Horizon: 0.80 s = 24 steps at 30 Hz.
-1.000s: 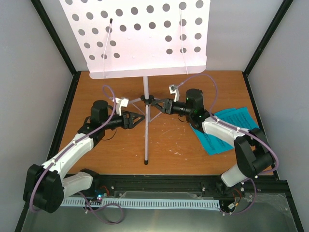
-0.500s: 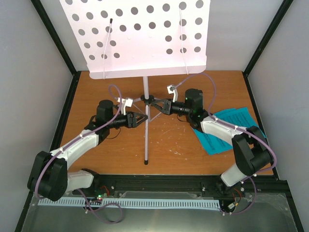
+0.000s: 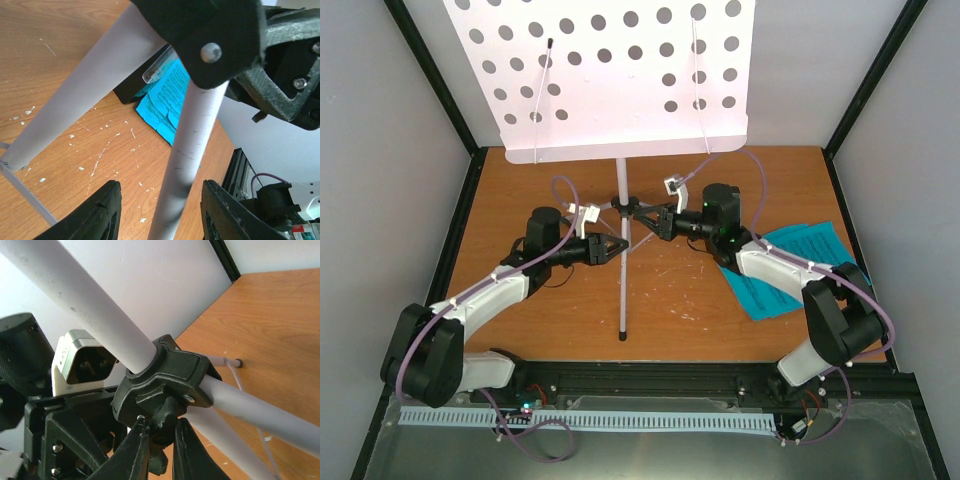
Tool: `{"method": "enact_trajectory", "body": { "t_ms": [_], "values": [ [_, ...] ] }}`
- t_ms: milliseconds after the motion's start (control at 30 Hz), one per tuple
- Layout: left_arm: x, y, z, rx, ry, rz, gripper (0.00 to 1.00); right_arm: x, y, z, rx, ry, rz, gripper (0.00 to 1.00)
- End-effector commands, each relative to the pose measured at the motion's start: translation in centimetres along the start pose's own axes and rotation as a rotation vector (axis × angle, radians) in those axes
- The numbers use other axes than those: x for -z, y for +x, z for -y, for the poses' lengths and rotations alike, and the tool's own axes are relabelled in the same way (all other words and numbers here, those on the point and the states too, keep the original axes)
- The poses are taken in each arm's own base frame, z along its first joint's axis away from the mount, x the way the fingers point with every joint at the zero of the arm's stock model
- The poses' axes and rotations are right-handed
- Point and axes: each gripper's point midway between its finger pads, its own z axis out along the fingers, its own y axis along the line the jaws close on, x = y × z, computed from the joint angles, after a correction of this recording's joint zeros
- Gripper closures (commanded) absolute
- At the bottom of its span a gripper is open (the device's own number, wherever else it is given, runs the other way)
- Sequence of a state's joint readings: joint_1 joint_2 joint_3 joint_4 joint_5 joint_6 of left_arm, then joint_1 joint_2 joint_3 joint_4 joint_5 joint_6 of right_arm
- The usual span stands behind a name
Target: Pack up the instrument practice props
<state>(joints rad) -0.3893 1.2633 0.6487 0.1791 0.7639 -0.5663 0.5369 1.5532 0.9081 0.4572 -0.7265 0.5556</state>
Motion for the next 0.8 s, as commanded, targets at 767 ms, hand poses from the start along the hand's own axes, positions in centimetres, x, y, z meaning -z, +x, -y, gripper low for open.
{"method": "enact_trajectory", "body": {
  "t_ms": [767],
  "values": [
    [-1.9, -0.7, 0.7, -0.064, 0.008, -0.008, 0.8, 1.2, -1.3, -1.8, 1.297, 0.431, -0.085, 0.65]
  ]
}}
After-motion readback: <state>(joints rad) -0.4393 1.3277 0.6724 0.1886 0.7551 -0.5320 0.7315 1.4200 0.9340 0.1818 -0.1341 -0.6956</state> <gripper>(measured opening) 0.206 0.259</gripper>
